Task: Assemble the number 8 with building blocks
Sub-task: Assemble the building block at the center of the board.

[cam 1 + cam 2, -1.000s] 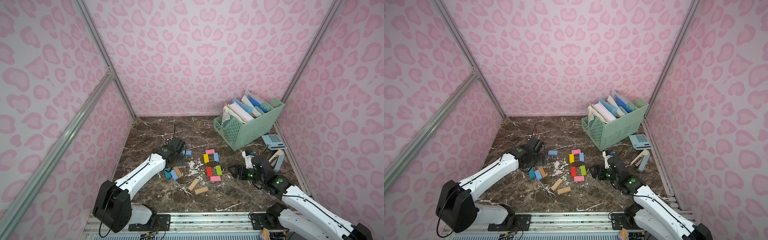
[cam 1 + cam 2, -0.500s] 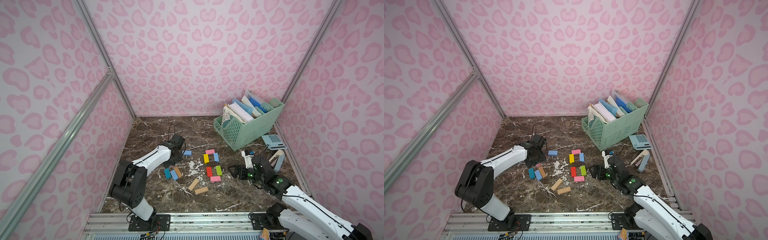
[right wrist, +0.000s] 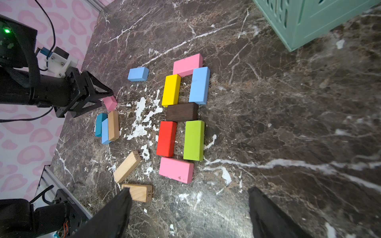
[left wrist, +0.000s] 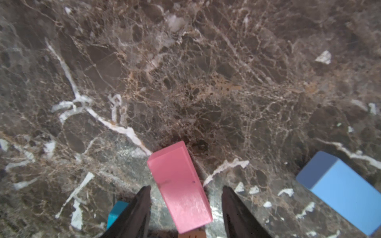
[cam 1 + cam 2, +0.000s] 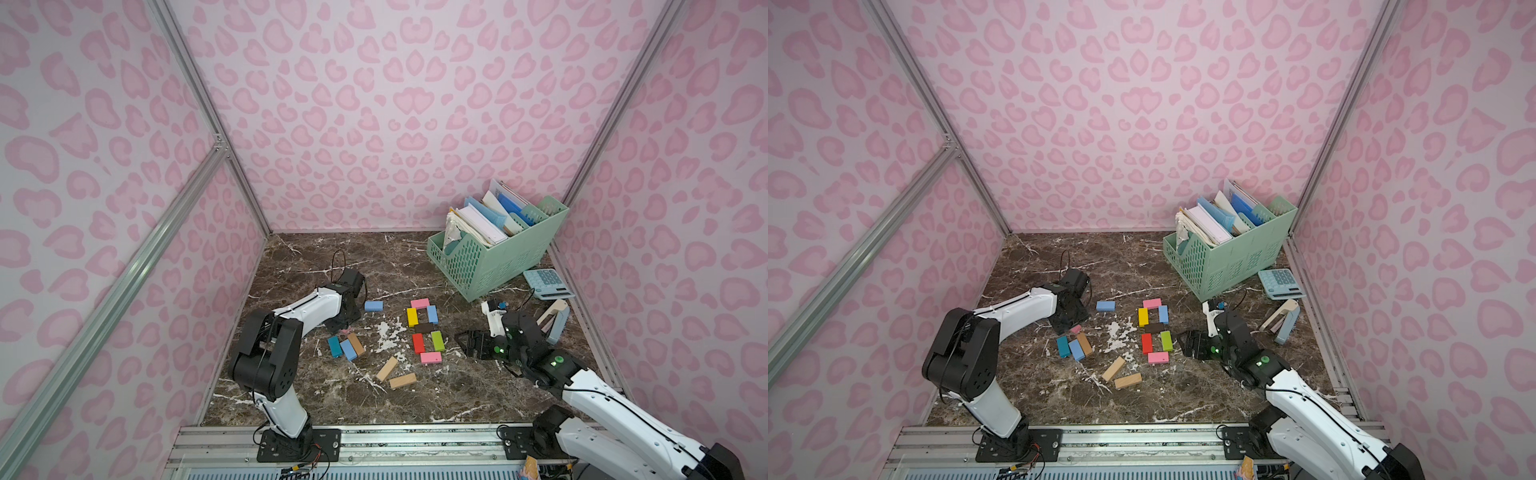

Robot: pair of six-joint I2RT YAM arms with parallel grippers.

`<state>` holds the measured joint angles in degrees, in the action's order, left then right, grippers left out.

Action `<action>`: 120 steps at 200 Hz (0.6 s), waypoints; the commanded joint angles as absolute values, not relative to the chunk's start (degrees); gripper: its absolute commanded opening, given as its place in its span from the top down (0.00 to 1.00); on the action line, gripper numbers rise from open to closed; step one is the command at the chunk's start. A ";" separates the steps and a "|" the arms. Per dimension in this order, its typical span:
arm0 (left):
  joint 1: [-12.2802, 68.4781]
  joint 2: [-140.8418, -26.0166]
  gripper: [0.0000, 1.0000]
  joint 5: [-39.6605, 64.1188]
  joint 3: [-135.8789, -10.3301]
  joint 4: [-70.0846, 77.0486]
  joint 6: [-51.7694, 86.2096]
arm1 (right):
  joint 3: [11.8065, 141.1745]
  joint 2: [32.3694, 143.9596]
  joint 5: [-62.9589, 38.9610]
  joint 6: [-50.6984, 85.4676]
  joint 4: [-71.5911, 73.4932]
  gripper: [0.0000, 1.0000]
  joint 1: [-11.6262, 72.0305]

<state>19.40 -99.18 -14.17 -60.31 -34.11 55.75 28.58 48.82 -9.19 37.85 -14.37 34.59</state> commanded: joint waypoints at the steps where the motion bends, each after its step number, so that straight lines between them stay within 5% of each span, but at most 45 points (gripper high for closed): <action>1: 19.09 -100.02 0.45 -13.50 -60.64 -33.45 55.73 | 28.33 48.78 -9.14 37.35 -13.09 0.10 34.63; 120: 19.23 -104.30 0.89 -3.12 -64.12 -33.51 40.36 | 27.69 47.99 -8.79 37.68 -13.53 0.10 34.63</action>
